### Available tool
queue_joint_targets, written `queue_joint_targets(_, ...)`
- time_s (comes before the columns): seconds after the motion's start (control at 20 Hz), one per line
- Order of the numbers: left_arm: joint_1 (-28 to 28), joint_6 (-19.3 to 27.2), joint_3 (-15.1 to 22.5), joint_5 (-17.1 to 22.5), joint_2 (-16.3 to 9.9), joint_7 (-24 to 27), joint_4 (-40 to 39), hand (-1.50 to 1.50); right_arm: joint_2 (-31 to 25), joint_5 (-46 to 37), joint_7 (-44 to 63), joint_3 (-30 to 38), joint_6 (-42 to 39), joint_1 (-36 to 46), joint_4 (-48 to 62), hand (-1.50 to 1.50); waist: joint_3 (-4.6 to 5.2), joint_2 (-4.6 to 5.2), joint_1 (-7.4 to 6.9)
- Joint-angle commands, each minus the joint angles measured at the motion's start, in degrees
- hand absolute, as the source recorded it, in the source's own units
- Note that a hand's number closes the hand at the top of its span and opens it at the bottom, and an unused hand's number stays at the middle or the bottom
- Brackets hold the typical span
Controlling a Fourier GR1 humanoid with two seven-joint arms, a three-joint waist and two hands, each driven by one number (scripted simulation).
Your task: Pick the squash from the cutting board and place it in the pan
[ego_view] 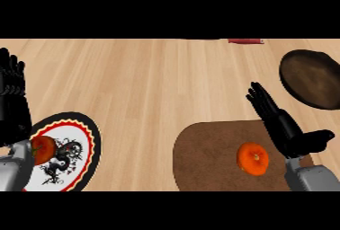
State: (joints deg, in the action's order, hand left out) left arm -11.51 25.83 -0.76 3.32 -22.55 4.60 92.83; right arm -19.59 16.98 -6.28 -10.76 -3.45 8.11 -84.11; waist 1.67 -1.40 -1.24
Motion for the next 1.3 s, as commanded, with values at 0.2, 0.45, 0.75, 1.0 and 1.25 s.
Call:
queue_joint_targets(0.2,2.9,-12.9,11.3,9.3,6.7,-9.1,-3.7,0.0,-7.3,-14.7,1.5,-11.0,-6.4,13.2,-7.4,1.5,-1.2,1.64,0.27)
queue_joint_targets(0.45,5.9,-17.3,16.1,14.0,10.7,-13.7,-5.4,0.0,-14.7,-32.6,-6.4,-10.2,2.0,16.8,-9.0,-1.5,-1.62,1.46,1.62)
queue_joint_targets(0.75,5.9,-18.6,16.3,15.6,11.8,-16.1,-3.6,0.0,-15.3,-37.8,-9.7,-13.7,0.2,14.6,-13.2,-1.5,-1.64,1.29,1.15)
queue_joint_targets(1.0,8.0,-21.3,15.6,15.7,9.4,-14.0,-5.5,0.0,-25.8,-52.2,6.2,-23.4,-10.6,18.0,-17.0,-1.5,-1.18,0.64,1.26)
queue_joint_targets(1.25,6.8,-21.8,14.1,16.9,8.8,-14.7,-5.1,0.0,-28.9,-61.9,19.7,-32.0,-23.8,21.1,-22.4,-1.5,-1.17,0.42,1.48)
